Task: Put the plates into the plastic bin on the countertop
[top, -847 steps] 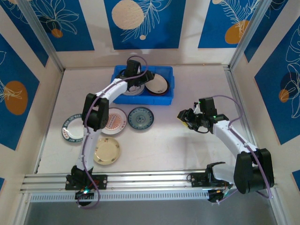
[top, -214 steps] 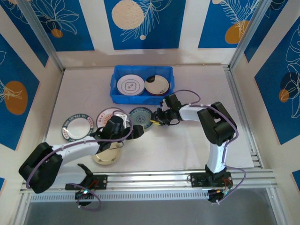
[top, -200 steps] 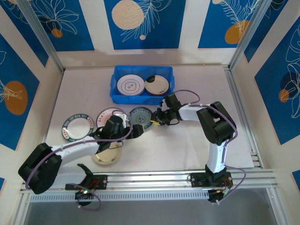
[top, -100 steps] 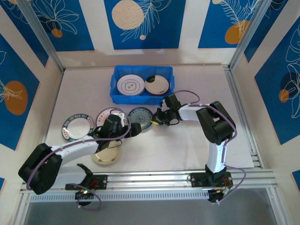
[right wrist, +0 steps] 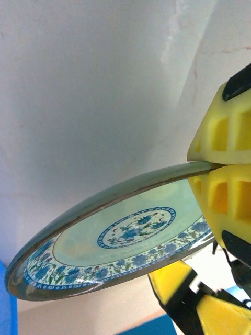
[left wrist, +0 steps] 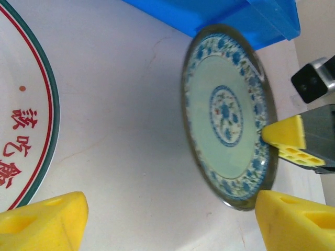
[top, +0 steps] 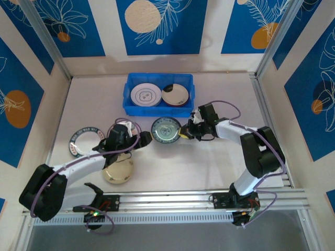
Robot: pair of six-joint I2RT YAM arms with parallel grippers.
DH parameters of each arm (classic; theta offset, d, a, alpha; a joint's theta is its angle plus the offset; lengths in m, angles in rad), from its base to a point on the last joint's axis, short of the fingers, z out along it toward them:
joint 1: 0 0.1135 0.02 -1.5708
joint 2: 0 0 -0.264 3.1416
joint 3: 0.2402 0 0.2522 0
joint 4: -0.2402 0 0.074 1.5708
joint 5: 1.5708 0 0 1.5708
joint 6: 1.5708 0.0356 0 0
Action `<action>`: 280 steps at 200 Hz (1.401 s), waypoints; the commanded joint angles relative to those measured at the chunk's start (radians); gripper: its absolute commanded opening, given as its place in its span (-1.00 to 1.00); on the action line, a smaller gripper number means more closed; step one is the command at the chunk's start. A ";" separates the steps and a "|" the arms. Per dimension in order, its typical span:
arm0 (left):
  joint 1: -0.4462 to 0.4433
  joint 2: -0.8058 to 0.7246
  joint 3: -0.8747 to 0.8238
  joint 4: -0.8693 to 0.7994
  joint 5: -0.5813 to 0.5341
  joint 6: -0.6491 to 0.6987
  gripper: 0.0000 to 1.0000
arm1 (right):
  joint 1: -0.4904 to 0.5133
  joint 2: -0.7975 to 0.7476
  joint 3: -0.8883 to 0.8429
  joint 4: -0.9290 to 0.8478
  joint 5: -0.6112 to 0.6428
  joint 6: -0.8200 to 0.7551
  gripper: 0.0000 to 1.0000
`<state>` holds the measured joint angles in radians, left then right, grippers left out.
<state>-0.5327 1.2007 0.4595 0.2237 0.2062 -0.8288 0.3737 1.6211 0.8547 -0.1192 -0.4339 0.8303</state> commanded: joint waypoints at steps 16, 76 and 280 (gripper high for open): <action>0.010 0.067 0.077 0.020 0.067 0.027 0.53 | 0.007 -0.058 0.017 -0.088 -0.124 -0.070 -1.00; 0.008 0.139 0.125 0.066 0.084 0.003 0.15 | 0.032 -0.093 0.027 -0.126 -0.104 -0.092 -1.00; 0.093 0.351 0.747 -0.287 -0.061 0.277 -1.00 | -0.225 -0.468 -0.076 -0.204 0.307 -0.025 -0.05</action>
<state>-0.4713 1.4528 1.0737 -0.0265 0.1677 -0.6075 0.1787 1.1809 0.8051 -0.2874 -0.2176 0.7719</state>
